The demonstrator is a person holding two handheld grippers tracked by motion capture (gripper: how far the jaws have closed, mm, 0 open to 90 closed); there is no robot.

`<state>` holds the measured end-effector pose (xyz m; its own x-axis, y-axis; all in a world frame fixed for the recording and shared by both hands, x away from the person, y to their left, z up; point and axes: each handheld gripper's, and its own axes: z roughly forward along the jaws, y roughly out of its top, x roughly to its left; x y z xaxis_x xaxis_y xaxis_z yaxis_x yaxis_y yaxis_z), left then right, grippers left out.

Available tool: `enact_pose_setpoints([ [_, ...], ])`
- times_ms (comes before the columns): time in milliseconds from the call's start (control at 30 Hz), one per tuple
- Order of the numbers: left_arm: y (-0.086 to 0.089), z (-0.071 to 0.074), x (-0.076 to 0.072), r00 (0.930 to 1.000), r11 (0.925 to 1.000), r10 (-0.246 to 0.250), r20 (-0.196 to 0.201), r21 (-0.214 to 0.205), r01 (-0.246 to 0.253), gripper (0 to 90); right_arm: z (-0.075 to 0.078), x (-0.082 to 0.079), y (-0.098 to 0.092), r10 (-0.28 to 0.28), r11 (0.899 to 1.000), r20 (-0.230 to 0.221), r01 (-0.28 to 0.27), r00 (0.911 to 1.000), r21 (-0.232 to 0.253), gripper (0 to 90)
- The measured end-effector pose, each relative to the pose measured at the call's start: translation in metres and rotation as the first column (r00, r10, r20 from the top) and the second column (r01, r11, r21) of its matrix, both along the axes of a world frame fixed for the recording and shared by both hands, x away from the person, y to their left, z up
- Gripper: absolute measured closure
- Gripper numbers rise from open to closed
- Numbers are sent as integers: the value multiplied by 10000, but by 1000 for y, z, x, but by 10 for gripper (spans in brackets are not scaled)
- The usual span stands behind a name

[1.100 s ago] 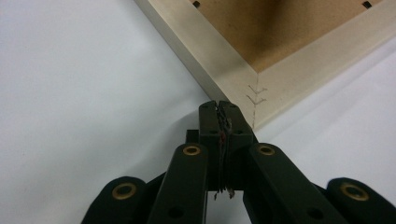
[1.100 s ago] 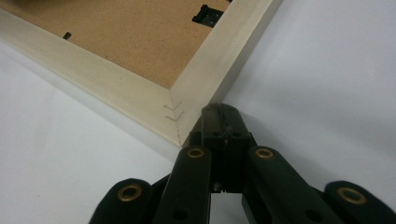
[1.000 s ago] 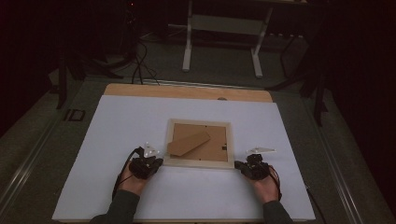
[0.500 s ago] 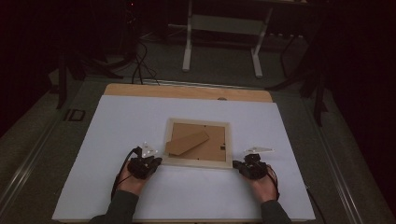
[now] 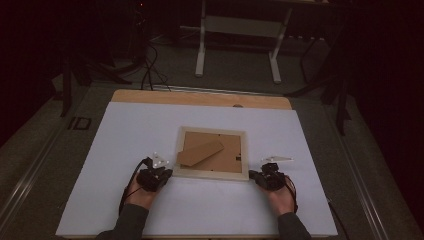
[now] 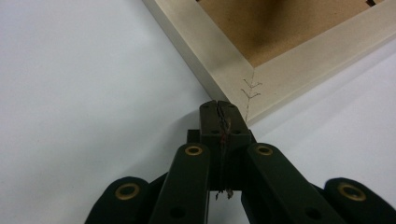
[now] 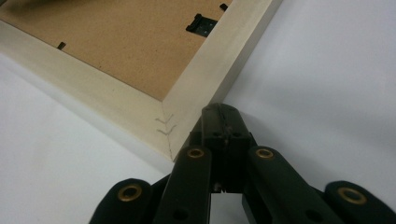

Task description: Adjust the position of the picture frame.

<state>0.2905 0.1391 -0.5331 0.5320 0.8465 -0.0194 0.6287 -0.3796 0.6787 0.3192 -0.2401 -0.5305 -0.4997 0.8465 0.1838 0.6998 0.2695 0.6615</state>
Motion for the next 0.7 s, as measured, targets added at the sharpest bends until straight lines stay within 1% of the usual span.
enact_pose_setpoints([
  [167, -1, 0, -2, 10000, 10000, 3, -28, 5, -3, 900, -1, 4, -1, -72, 9998, -33, 73, 10000, 191, 900],
  [333, -2, 0, -3, 10000, 10000, 42, -36, -15, -42, 900, -1, 8, -1, -111, 9997, -50, 112, 9999, 229, 900],
  [500, -1, 0, -3, 10000, 10000, 5, -30, -37, -5, 900, -1, 8, -2, -93, 9996, -31, 94, 10000, 269, 900],
  [567, -1, 0, -3, 10000, 10000, -21, -22, -32, 21, 900, -2, 8, -2, -89, 9996, 16, 88, 10000, 282, 900],
  [633, -1, 0, -3, 10000, 10000, -5, 17, -20, 5, 900, -3, 7, -2, -62, 9995, 161, 57, 9999, 316, 900],
  [700, -1, 0, -2, 10000, 9999, 4, 99, 111, -5, 890, -3, 7, -2, -80, 9995, 228, 73, 9997, 321, 900],
])
